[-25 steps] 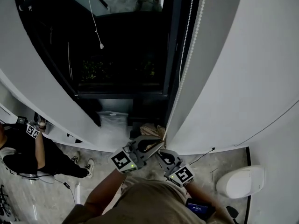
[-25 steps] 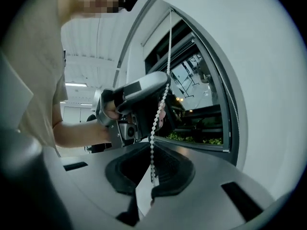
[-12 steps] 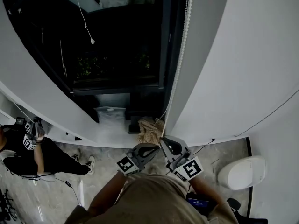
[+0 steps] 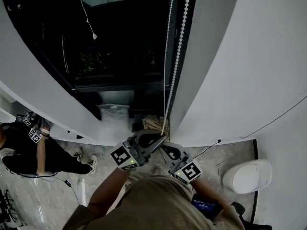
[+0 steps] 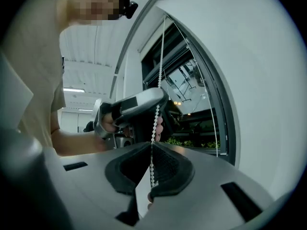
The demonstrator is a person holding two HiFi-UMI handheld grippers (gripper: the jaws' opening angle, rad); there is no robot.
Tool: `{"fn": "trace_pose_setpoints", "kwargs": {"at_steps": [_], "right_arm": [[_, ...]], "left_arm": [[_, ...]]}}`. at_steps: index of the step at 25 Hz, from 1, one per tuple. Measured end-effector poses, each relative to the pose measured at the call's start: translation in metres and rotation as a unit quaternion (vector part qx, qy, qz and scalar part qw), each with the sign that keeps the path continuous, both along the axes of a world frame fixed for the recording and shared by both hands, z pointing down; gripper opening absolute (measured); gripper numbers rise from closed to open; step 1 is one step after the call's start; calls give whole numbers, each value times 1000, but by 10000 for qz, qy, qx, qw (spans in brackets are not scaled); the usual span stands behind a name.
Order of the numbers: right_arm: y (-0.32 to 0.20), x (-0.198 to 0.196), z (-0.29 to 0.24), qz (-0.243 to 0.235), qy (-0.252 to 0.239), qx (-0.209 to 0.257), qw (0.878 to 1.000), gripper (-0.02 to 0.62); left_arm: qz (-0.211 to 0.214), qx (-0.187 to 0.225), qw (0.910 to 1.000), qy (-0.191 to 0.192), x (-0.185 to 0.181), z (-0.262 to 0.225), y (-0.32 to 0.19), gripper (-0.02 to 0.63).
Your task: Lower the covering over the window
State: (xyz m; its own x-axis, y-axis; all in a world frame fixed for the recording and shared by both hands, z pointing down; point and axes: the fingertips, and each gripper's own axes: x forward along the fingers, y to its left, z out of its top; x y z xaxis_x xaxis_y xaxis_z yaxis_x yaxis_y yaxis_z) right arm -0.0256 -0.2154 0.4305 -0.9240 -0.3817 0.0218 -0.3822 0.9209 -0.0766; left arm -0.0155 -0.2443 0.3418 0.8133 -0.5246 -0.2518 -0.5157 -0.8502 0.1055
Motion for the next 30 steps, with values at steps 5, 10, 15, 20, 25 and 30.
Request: {"fn": "trace_pose_setpoints", "kwargs": {"at_steps": [5, 10, 15, 20, 25, 30], "right_arm": [[-12, 35, -52, 119, -1572, 30, 9875, 121], [-23, 24, -63, 200, -1016, 506, 9933, 121], [-27, 6, -63, 220, -852, 436, 9952, 24], [-28, 8, -27, 275, -521, -48, 9983, 14], [-8, -3, 17, -78, -129, -297, 9994, 15], [0, -6, 7, -167, -223, -49, 9996, 16]], "left_arm": [[-382, -23, 9978, -549, -11, 40, -9, 25], [-114, -675, 9922, -1044, 10, 137, 20, 25], [56, -690, 9936, -888, 11, 133, 31, 25], [154, -567, 9973, -451, -10, 105, 34, 116], [-46, 267, 9996, -59, -25, 16, 7, 181], [-290, 270, 9990, -201, -13, -3, -10, 23]]}}
